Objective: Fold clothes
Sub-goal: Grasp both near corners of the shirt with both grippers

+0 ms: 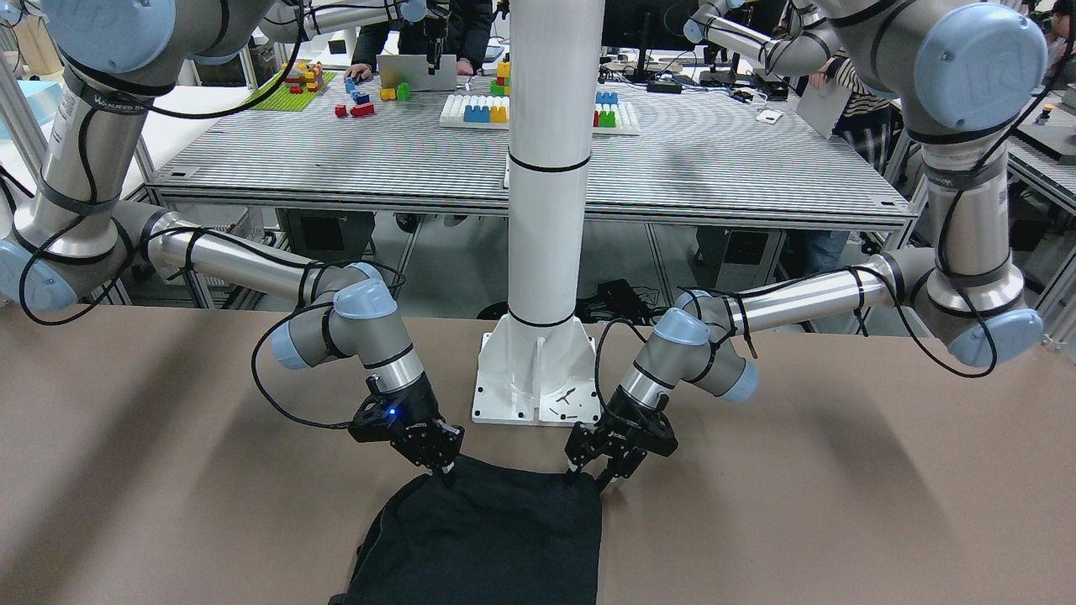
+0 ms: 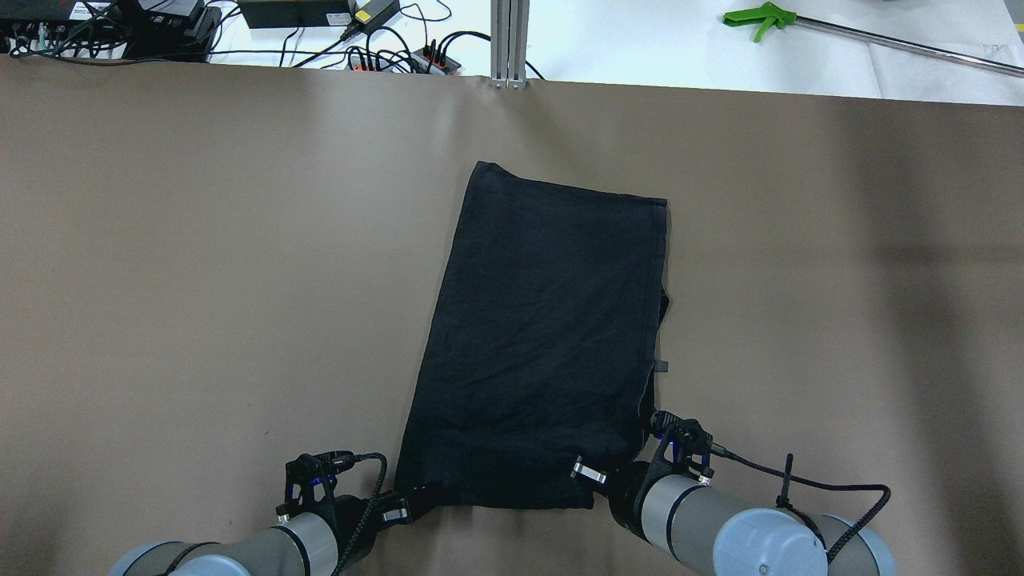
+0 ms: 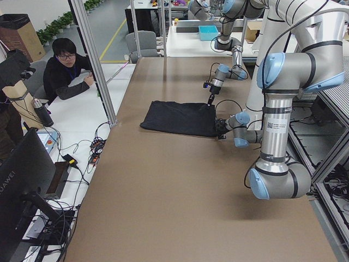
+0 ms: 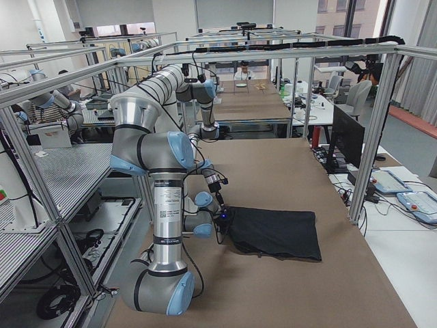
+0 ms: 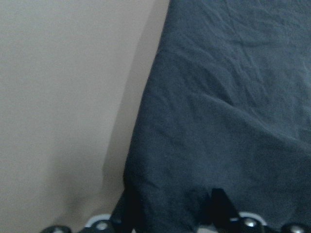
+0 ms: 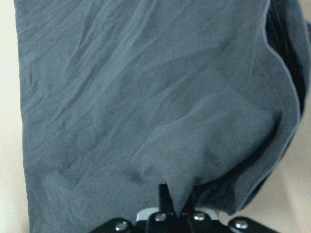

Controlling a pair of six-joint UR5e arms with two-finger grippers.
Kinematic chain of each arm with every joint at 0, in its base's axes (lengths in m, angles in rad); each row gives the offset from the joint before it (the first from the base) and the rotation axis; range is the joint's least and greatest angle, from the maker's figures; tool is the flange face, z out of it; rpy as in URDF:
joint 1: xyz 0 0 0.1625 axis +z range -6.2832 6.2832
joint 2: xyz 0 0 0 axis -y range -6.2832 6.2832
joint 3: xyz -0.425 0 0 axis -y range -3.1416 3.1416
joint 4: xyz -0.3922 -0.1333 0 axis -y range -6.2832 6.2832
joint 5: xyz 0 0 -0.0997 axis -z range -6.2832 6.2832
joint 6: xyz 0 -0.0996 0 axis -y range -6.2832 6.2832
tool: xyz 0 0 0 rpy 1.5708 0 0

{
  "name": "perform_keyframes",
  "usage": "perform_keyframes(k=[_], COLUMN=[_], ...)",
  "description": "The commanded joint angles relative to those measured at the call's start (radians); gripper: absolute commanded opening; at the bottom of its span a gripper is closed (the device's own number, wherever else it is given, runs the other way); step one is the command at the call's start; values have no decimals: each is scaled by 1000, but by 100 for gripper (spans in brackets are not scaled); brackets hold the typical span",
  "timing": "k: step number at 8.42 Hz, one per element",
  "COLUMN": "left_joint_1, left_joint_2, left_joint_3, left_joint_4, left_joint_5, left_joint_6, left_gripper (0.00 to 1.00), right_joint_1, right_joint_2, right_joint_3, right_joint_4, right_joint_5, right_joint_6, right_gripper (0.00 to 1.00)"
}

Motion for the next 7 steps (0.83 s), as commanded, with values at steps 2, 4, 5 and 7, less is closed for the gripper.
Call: perform_keyframes(k=[2, 4, 5, 7], left_joint_1=[-2, -8, -8, 1], left_joint_2=[-8, 3, 10, -3], left_joint_3=[-11, -84, -126, -155], left_joint_4=[0, 1, 3, 1], left_joint_5=[-5, -16, -17, -13], left_joint_6=[-3, -2, -3, -3], left_gripper=[0, 0, 0, 0], right_joint_1=[-9, -8, -11, -70], right_joint_2=[-2, -44, -78, -94], right_joint_3=[0, 34, 69, 124], right_joint_4=[0, 0, 0, 0], right_joint_5=[-21, -8, -6, -9], right_joint_6=[6, 4, 4, 12], right_gripper=[0, 0, 0, 0])
